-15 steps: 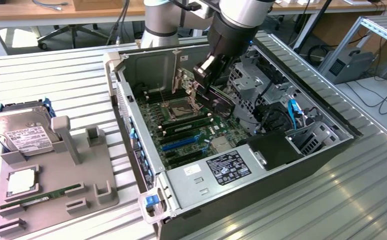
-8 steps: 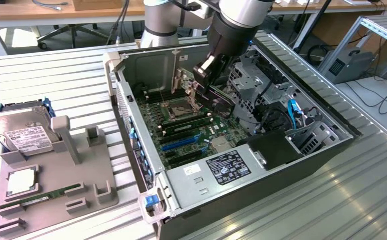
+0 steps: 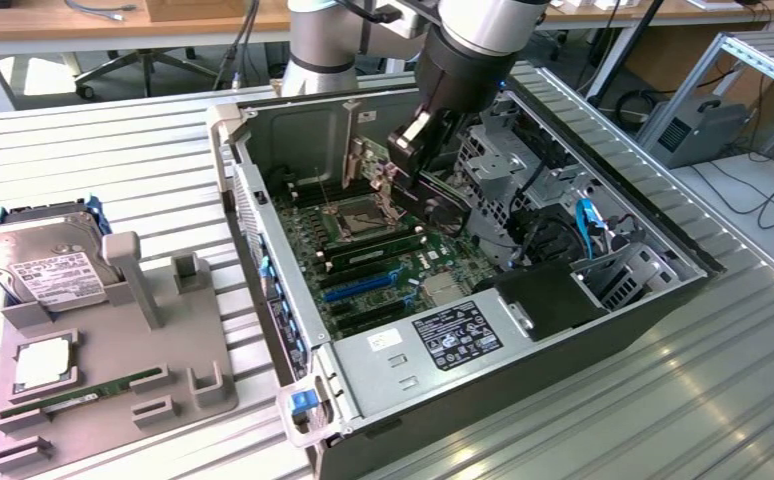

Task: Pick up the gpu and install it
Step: 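Insert the gpu into the slot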

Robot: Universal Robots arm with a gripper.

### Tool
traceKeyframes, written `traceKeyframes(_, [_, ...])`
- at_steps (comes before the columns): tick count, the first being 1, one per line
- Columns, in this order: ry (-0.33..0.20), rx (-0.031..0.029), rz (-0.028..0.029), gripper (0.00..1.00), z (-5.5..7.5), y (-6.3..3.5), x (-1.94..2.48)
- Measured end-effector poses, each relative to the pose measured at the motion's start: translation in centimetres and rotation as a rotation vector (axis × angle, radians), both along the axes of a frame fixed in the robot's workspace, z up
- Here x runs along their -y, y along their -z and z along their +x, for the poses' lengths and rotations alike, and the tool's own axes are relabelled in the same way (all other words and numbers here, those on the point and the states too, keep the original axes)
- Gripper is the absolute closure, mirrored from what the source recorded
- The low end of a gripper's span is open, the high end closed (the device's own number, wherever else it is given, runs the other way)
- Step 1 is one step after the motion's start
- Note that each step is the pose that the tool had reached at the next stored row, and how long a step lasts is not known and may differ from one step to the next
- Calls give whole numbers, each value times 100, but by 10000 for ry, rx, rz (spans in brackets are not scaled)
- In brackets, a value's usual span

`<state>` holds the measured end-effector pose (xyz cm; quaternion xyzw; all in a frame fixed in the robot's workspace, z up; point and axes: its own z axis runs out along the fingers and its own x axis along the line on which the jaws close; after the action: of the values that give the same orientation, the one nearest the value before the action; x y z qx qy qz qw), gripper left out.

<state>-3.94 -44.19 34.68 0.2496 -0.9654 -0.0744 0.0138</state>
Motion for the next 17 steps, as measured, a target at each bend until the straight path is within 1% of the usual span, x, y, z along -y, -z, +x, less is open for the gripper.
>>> traceKeyframes(17, [-393, 0, 0, 73, 0, 0, 0])
